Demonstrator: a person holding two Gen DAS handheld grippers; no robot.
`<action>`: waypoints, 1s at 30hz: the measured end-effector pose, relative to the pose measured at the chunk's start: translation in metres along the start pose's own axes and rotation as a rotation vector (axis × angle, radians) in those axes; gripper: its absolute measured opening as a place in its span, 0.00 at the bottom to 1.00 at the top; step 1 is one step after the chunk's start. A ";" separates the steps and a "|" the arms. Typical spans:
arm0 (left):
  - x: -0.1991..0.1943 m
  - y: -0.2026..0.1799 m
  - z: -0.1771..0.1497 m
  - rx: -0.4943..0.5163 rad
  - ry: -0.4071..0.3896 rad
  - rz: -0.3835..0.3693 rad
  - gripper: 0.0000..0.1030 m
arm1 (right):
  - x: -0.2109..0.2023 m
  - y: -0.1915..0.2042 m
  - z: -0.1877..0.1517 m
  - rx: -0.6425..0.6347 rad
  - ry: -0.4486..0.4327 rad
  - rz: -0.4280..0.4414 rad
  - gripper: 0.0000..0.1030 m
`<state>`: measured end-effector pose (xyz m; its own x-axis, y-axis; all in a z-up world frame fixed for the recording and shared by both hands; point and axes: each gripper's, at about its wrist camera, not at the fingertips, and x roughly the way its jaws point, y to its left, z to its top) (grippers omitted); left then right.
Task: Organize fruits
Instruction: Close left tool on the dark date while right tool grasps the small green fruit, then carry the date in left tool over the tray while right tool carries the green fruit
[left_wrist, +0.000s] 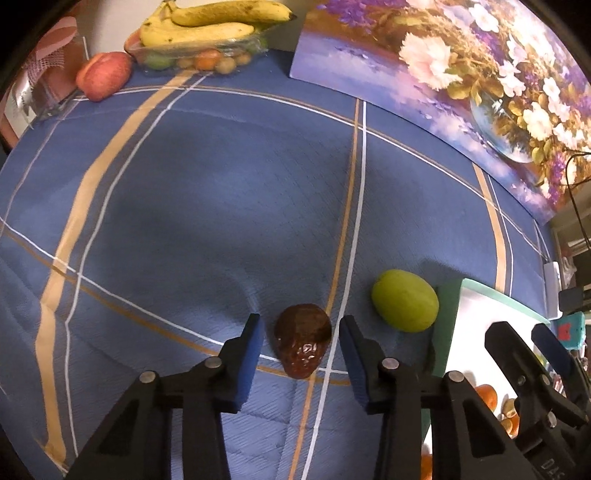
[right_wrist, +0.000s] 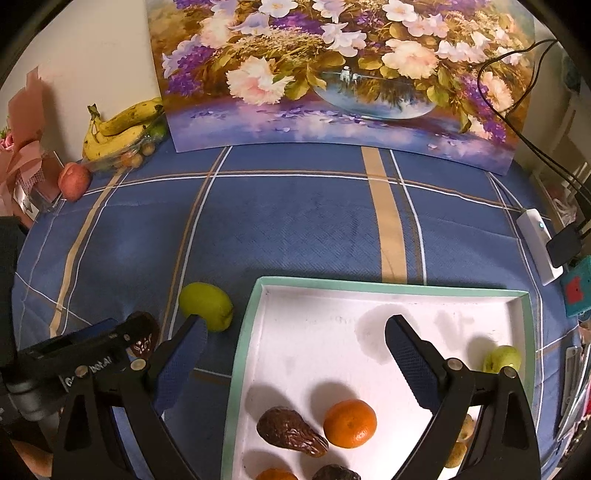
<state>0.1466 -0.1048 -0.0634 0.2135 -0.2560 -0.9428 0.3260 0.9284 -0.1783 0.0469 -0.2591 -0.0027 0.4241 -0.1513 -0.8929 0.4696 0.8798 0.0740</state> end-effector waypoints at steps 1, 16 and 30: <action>0.002 0.000 0.000 0.000 0.006 -0.005 0.40 | 0.001 0.000 0.000 0.002 -0.004 0.005 0.94; -0.034 0.048 0.012 -0.168 -0.124 0.028 0.34 | 0.003 0.023 0.005 0.001 -0.093 0.132 0.94; -0.049 0.067 0.016 -0.211 -0.156 -0.001 0.34 | 0.037 0.070 0.000 -0.129 -0.037 0.166 0.57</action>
<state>0.1725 -0.0341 -0.0250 0.3576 -0.2805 -0.8907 0.1303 0.9595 -0.2499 0.0952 -0.2030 -0.0311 0.5166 -0.0134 -0.8561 0.2889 0.9440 0.1596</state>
